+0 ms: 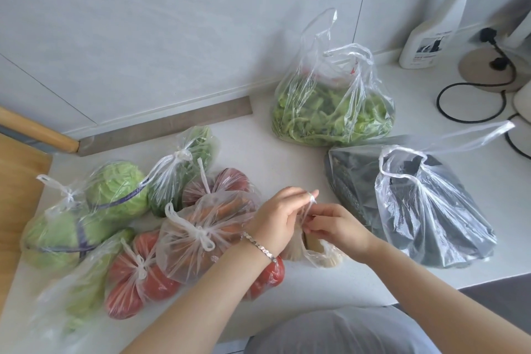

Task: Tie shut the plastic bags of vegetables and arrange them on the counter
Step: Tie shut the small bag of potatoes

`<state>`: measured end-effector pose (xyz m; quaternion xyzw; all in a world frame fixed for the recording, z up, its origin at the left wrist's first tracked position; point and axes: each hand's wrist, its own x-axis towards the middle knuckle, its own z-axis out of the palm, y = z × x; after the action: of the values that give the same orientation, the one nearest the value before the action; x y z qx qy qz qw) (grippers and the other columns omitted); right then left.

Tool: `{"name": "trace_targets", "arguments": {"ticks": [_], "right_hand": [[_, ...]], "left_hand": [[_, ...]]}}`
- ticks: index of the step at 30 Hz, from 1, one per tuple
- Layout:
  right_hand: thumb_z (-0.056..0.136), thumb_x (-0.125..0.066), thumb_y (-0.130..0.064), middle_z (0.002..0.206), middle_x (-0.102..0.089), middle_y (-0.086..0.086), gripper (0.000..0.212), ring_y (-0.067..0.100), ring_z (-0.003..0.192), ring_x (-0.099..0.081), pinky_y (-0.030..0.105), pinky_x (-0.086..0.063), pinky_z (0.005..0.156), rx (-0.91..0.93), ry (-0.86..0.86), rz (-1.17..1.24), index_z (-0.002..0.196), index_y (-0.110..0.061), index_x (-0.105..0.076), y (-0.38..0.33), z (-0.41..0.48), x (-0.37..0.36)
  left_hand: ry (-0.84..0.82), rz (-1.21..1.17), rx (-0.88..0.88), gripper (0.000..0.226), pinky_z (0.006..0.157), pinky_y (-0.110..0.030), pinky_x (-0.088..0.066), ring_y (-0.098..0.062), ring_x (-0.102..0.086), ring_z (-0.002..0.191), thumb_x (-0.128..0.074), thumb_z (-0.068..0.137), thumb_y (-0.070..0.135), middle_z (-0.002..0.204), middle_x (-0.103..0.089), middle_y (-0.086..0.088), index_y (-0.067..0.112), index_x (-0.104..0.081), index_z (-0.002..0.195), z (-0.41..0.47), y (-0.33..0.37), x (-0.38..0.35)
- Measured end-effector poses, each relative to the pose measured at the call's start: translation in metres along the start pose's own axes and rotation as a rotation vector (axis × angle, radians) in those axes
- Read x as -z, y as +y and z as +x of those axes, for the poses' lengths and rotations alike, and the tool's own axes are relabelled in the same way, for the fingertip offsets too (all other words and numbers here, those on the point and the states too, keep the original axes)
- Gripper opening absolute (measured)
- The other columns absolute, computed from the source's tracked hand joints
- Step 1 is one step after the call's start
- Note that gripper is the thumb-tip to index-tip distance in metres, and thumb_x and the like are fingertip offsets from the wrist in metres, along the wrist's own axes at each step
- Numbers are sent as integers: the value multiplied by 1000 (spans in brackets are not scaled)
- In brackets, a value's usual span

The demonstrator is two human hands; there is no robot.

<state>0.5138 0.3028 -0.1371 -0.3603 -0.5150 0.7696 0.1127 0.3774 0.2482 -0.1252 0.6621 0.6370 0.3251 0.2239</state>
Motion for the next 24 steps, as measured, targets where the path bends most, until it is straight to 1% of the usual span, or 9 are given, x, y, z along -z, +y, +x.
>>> {"name": "trace_targets", "arguments": {"ticks": [3,6,10,13,16,18,20,22,24], "right_hand": [[84,-63,-12,53,-40,2,23,15,52,-36,23,-31,53,12,-18,-120,61,-15,-61,-2,-4,1],[90,-54,-19,50,-41,-5,29,7,45,-33,18,-30,51,32,46,-235,63,-9,-55,-6,-6,0],[91,-53,-19,50,-49,-4,27,4,42,-39,15,-36,53,20,157,-185,73,-6,-68,-6,-9,1],[88,-57,-16,47,-57,-5,24,7,45,-46,17,-41,54,46,288,-119,69,-9,-70,-4,-10,3],[92,-50,-8,45,-54,-5,27,8,45,-55,17,-47,53,38,351,23,70,-6,-66,-6,-11,6],[94,-44,-5,52,-47,4,28,8,42,-56,18,-47,50,24,386,105,70,-1,-59,-7,-11,6],[94,-41,-3,56,-41,8,26,13,41,-55,20,-46,47,15,438,166,72,0,-55,-6,-9,7],[92,-42,-2,56,-41,10,26,20,44,-53,24,-44,45,-14,479,187,70,-2,-55,-6,-7,11],[90,-45,-4,54,-45,9,24,24,46,-51,29,-41,47,-61,473,193,69,-4,-56,-6,-5,14]], "left_hand": [[-27,114,-7,40,79,-19,-43,-18,-57,93,-44,86,7,104,-69,1,22,-59,120,1,1,-1],[-10,237,-67,38,67,-21,-45,-20,-55,80,-41,85,18,89,-71,6,24,-61,118,1,-2,3],[-18,51,35,31,73,-12,-42,-10,-57,84,-56,82,14,88,-71,-7,13,-65,112,1,-6,5],[-27,-11,136,23,76,-15,-46,-8,-58,84,-65,79,7,87,-73,-12,4,-66,102,-3,-11,4],[-115,49,236,28,79,-13,-44,-9,-61,86,-58,86,11,100,-69,-9,7,-59,114,-10,-10,-2],[-189,140,247,25,87,-27,-48,-20,-61,95,-51,90,17,105,-64,-9,9,-60,113,-11,-10,-6],[-195,188,235,22,79,-37,-51,-23,-59,85,-49,91,22,100,-61,-9,8,-64,99,-12,-11,-10],[-117,118,207,26,76,-23,-46,-16,-53,78,-48,89,27,94,-58,-7,6,-64,88,-11,-10,-14],[-48,-31,225,29,79,-4,-35,-4,-49,87,-45,88,29,97,-56,-1,5,-61,85,-9,-3,-16]]}}
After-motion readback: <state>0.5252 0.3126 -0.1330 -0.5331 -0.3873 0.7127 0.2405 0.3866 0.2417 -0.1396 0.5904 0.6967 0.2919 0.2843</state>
